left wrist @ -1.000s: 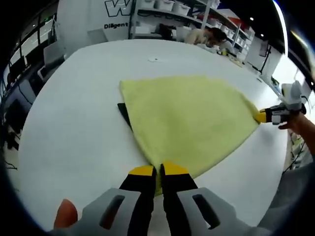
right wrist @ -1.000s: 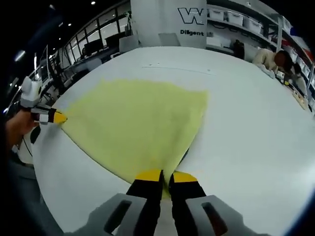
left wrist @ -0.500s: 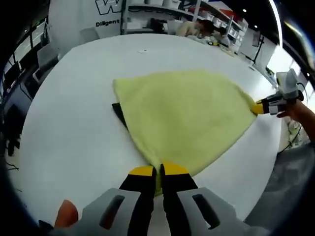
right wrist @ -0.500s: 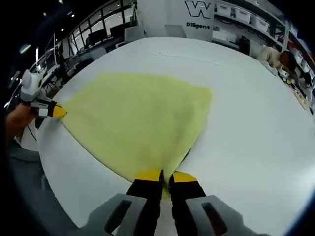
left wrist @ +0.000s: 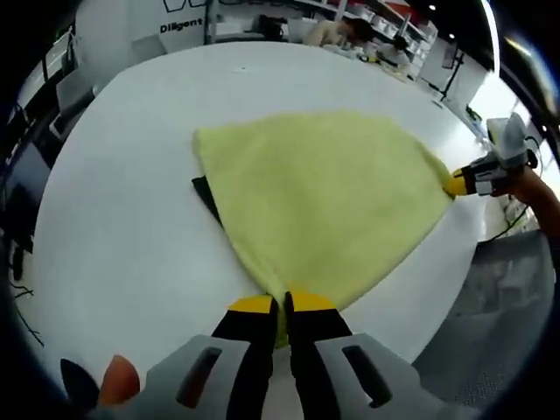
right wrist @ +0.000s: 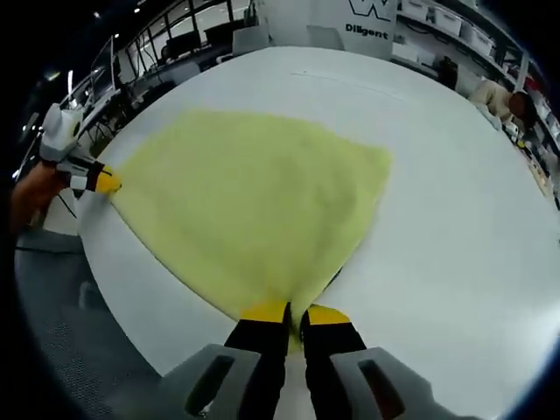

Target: Fold the garment on the visible template until the final outline fits inside the template.

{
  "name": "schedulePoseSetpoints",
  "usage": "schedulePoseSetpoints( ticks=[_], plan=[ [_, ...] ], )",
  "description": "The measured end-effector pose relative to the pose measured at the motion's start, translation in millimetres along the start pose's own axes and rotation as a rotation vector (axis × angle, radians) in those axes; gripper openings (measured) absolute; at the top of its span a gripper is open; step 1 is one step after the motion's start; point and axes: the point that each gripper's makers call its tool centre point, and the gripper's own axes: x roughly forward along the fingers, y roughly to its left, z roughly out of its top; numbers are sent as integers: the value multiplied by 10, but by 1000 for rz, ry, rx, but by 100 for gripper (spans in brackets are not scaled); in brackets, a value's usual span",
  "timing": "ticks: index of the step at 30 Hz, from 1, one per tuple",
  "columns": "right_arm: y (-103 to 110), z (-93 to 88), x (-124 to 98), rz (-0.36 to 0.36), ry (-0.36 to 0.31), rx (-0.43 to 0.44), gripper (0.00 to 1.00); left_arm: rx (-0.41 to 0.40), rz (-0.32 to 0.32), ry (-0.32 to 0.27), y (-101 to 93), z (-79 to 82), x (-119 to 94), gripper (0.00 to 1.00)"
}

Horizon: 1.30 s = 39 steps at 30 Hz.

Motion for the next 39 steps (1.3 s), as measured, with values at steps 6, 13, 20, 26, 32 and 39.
schedulePoseSetpoints(
  ticks=[6,13,20,26,32,39],
  plan=[
    [55,-89,-39,0,24,-6,1,7,-5,23,-35,-84,-43,1],
    [68,-125,-50,7,30,7,1,6,-5,6,-42,-127,-67,1],
    [57,-124,-47,-20,34,-41,5,17,16,13,-8,-138,-78,7],
    [22,-140,-60,-32,30,-27,9,10,39,18,34,-158,-85,15],
    [-9,-143,-116,-38,8,13,10,-31,70,41,100,-214,-151,21],
    [-15,-162,-94,-42,17,26,10,-48,107,14,161,-167,-184,22]
  ],
)
